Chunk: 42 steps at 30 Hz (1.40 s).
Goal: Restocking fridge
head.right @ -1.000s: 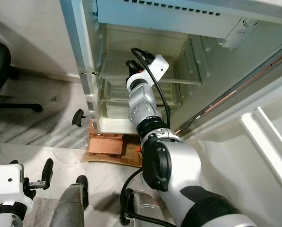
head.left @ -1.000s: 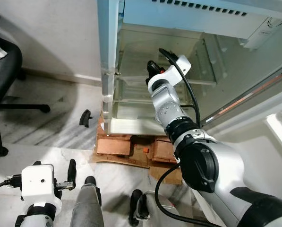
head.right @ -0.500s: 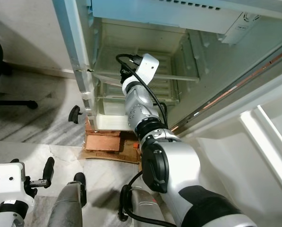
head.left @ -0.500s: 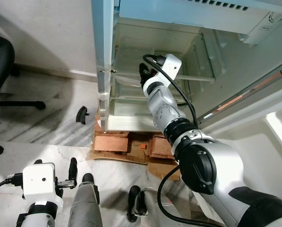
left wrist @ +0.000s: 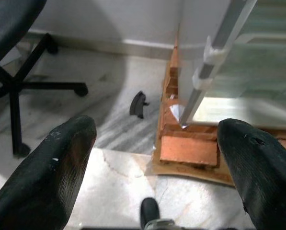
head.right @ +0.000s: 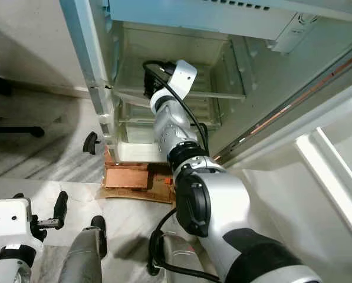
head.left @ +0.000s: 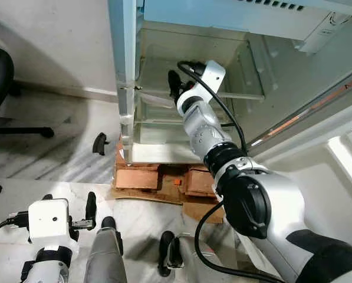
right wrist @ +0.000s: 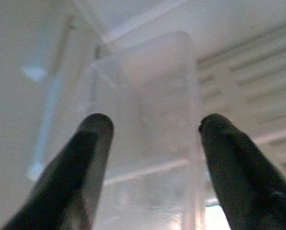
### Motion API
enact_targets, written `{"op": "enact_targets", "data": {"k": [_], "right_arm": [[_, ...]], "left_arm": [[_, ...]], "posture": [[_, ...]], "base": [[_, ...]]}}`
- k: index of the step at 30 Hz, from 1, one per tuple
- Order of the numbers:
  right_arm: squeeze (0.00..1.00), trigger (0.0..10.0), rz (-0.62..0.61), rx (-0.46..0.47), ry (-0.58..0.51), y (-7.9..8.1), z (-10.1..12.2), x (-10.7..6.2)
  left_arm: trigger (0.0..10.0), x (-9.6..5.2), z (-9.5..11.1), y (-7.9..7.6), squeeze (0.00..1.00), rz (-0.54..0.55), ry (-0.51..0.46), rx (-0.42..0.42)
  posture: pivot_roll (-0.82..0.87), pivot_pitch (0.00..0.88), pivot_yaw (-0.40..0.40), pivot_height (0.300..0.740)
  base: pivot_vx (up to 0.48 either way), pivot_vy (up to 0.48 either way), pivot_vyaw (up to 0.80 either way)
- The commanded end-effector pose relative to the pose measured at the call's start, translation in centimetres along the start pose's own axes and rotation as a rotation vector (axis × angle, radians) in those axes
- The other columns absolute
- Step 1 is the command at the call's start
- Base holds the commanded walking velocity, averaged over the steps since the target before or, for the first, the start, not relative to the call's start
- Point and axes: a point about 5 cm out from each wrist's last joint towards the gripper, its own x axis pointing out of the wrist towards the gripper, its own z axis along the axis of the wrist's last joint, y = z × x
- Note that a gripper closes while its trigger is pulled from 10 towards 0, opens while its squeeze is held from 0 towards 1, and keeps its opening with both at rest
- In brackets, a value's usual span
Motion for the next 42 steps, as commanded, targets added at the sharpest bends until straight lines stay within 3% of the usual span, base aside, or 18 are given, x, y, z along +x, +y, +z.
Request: {"op": "enact_targets", "data": {"k": [1,16,22,28,29,30,31,32,33,34,35,39,42], "right_arm": [[1.00,10.0,0.039,0.029,0.019,1.4,-0.5,0.0],[1.00,10.0,0.078,-0.188,-0.113,0.0,3.5,0.5],[1.00,10.0,0.123,-0.394,-0.185,-1.5,5.4,0.3],[1.00,10.0,0.190,-0.408,-0.154,-2.9,4.7,-0.2],[1.00,10.0,0.201,-0.412,-0.141,-3.4,4.2,-0.4],[1.00,10.0,0.222,-0.427,-0.097,-5.4,2.3,-1.3],[1.00,10.0,0.222,-0.427,-0.097,-5.4,2.3,-1.3],[0.69,10.0,0.230,-0.443,-0.066,-7.1,0.8,-2.4],[0.69,10.0,0.231,-0.446,-0.055,-7.6,0.3,-2.8],[0.63,10.0,0.233,-0.449,-0.048,-8.2,-0.2,-3.3],[0.00,10.0,0.230,-0.458,-0.048,-8.8,-0.7,-3.8],[0.00,10.0,0.162,-0.477,-0.041,-11.9,-2.5,-7.0],[0.00,10.0,0.128,-0.470,-0.042,-12.8,-2.8,-8.5]], "left_arm": [[10.0,-0.2,-0.7,0.1,0.00,0.014,0.033,0.004],[10.0,2.5,-0.1,-0.1,0.00,0.003,-0.029,0.003],[10.0,4.7,0.3,-0.3,0.00,-0.009,-0.071,0.002],[10.0,6.1,0.5,-0.2,0.00,-0.011,-0.086,-0.012],[10.0,6.5,0.4,-0.2,0.00,-0.013,-0.089,-0.012],[10.0,7.0,0.3,-0.3,0.00,-0.034,-0.098,-0.005],[10.0,7.0,0.3,-0.3,0.00,-0.034,-0.098,-0.005],[10.0,7.5,0.3,-0.4,0.00,-0.046,-0.104,0.004],[10.0,7.7,0.3,-0.3,0.00,-0.048,-0.105,0.009],[10.0,7.9,0.3,-0.3,0.00,-0.049,-0.107,0.015],[10.0,8.1,0.3,-0.2,0.00,-0.049,-0.107,0.018],[10.0,8.7,0.5,0.3,0.00,-0.054,-0.120,0.015],[10.0,8.8,0.5,0.6,0.00,-0.059,-0.124,0.016]], "posture": [[0.36,0.346,-0.210,0.740],[0.33,0.274,-0.198,0.740],[0.31,0.211,-0.181,0.740],[0.27,0.146,-0.162,0.740],[0.26,0.135,-0.154,0.740],[0.24,0.104,-0.143,0.740],[0.24,0.104,-0.143,0.740],[0.23,0.083,-0.132,0.740],[0.22,0.077,-0.129,0.740],[0.22,0.072,-0.125,0.740],[0.22,0.066,-0.121,0.740],[0.20,0.028,-0.093,0.740],[0.18,0.013,-0.070,0.740]], "base": [[0.000,0.000,0.00],[0.000,0.000,0.00],[0.000,0.000,0.00],[0.000,0.000,0.00],[0.000,0.000,0.00],[0.000,0.000,0.00],[0.000,0.000,0.00],[0.000,0.000,0.00],[0.000,0.000,0.00],[0.000,0.000,0.00],[0.000,0.000,0.00],[0.000,0.000,0.00],[0.000,0.000,0.00]]}}
